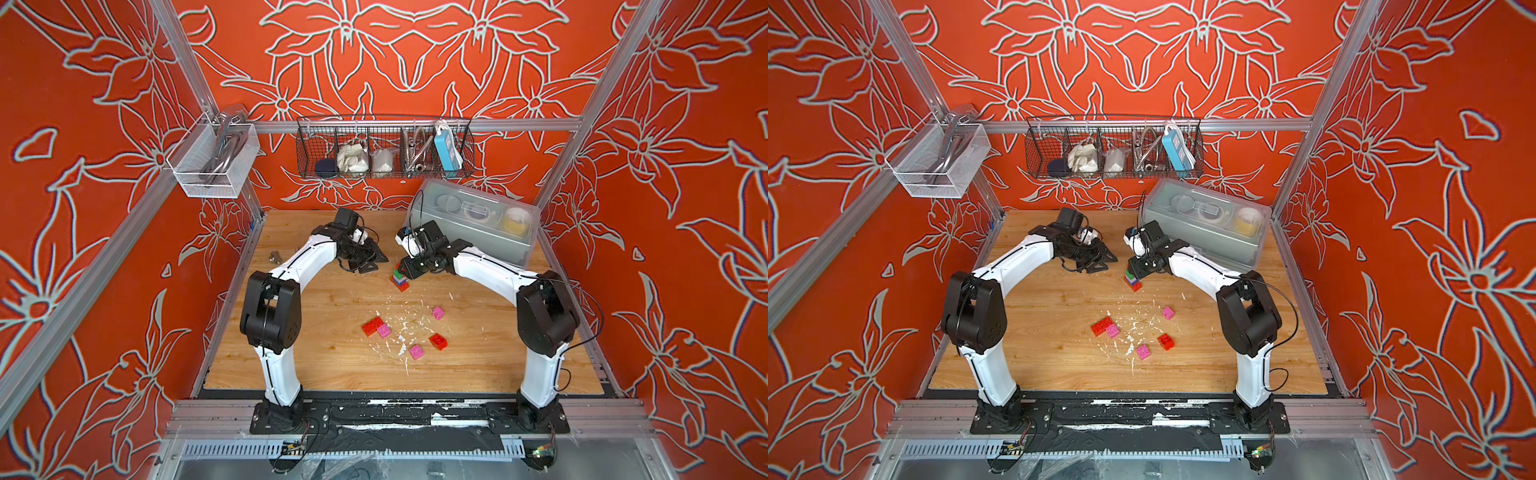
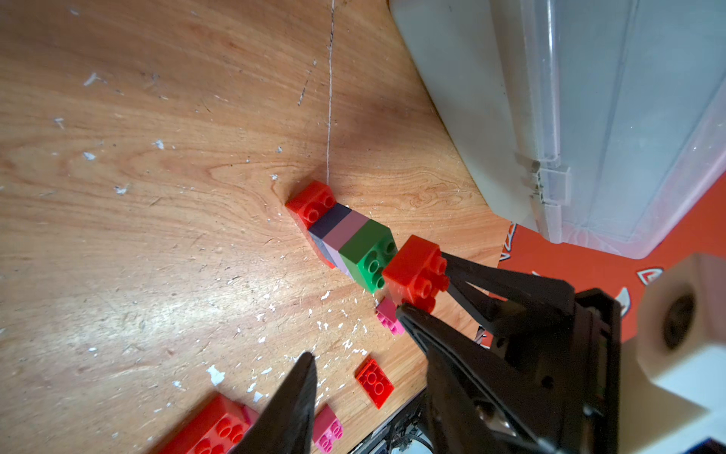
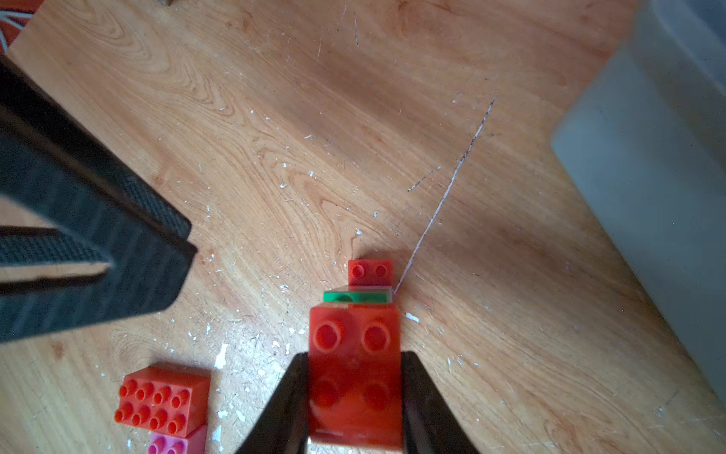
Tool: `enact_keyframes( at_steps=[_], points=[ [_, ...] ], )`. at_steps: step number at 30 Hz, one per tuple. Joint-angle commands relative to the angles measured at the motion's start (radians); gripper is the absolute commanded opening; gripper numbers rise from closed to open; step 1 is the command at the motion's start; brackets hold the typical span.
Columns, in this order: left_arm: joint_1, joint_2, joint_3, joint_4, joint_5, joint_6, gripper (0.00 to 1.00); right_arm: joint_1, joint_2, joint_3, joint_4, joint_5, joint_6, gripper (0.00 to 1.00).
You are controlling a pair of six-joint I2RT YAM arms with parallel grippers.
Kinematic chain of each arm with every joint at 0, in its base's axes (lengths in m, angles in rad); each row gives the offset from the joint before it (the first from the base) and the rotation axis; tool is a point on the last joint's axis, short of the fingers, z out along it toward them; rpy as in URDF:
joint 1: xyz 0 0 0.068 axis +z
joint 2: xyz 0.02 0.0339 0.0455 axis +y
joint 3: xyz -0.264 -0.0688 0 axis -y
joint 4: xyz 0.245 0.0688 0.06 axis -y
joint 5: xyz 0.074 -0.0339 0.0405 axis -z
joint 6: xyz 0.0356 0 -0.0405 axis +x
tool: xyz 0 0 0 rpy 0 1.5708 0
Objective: Assemble the number 1 with lego
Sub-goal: Assemble the lego brick with the lego brick.
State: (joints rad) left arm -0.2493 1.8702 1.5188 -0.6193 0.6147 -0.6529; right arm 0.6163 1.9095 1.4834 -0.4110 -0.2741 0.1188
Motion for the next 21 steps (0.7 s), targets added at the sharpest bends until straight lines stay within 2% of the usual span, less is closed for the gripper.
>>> enact_keyframes(
  at_steps=[1,21],
  points=[
    [-0.007,0.015,0.017,-0.013,0.014,-0.001,0.45,0.008,0.034,-0.005,-0.019,-0.016,0.003,0.22],
    [-0.007,0.031,0.016,-0.014,0.023,0.01,0.45,0.04,0.064,-0.011,-0.092,0.115,-0.078,0.21]
  ],
)
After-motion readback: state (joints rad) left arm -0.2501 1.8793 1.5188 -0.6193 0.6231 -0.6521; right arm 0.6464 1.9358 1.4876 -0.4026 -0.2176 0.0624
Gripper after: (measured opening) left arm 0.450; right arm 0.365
